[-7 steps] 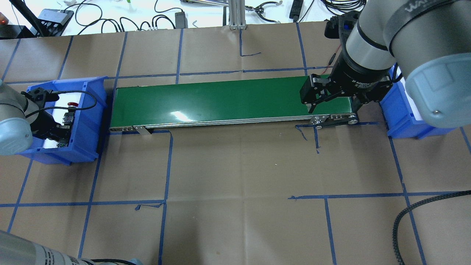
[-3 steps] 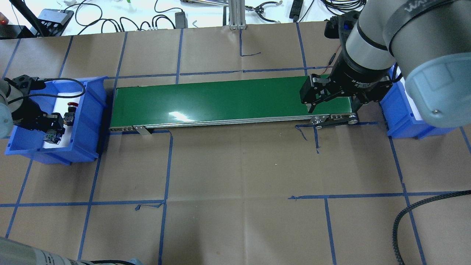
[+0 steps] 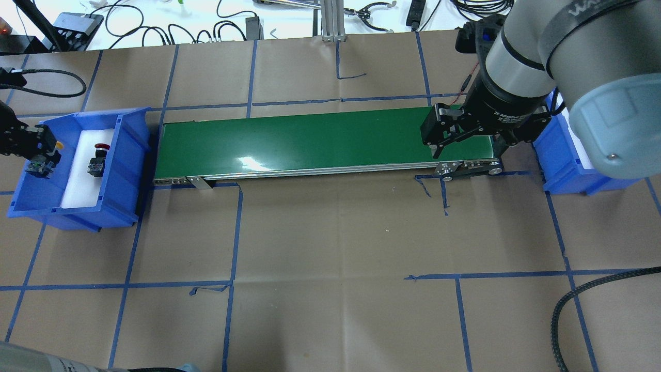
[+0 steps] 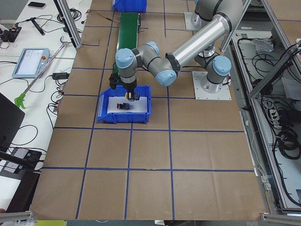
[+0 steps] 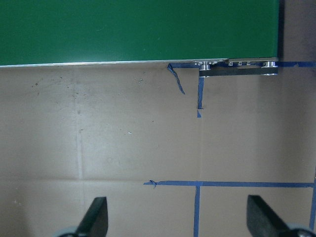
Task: Transport two buttons from left to right
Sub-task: 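Carry the yellow button to the conveyor's near end and lower it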
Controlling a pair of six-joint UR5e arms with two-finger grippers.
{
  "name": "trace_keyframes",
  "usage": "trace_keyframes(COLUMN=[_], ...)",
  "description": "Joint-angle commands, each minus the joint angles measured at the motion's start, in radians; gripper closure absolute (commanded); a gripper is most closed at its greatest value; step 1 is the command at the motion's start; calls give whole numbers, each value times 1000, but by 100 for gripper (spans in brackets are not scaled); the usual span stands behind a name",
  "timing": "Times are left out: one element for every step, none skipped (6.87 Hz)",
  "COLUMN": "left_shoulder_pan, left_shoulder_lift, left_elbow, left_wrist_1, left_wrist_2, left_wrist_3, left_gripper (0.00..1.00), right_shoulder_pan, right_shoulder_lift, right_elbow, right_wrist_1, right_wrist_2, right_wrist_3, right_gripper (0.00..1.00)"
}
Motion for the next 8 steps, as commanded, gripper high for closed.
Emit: trace_keyframes(left_shoulder_pan=[-38, -107, -194, -290, -381, -444, -486, -514], left_shoulder_lift=[-17, -17, -21, -24, -30, -57, -94, -128], left_elbow=[105, 129, 154, 162, 160, 153, 139, 128], left_wrist_1=[-68, -66, -63, -54, -52, -49, -28, -8], left_wrist_2=[-6, -11, -14, -9, 1, 0, 0, 0], left_wrist_3=[-35, -85, -207, -342, -452, -559, -615, -647], left_gripper=[92, 92, 92, 92, 92, 92, 92, 92], right_shoulder_pan=[0, 0, 0, 0, 0, 0, 0, 0], right_shoulder_lift=[-2, -5, 1, 1, 1, -1, -1, 1], right_elbow=[0, -1, -1, -1, 2, 0, 0, 0], right_wrist_1=[2, 0, 0, 0, 0, 0, 0, 0], right_wrist_2=[-2, -2, -3, -2, -2, -2, 0, 0], right_wrist_3=[0, 0, -2, -2, 0, 0, 0, 0], right_gripper=[0, 0, 0, 0, 0, 0, 0, 0])
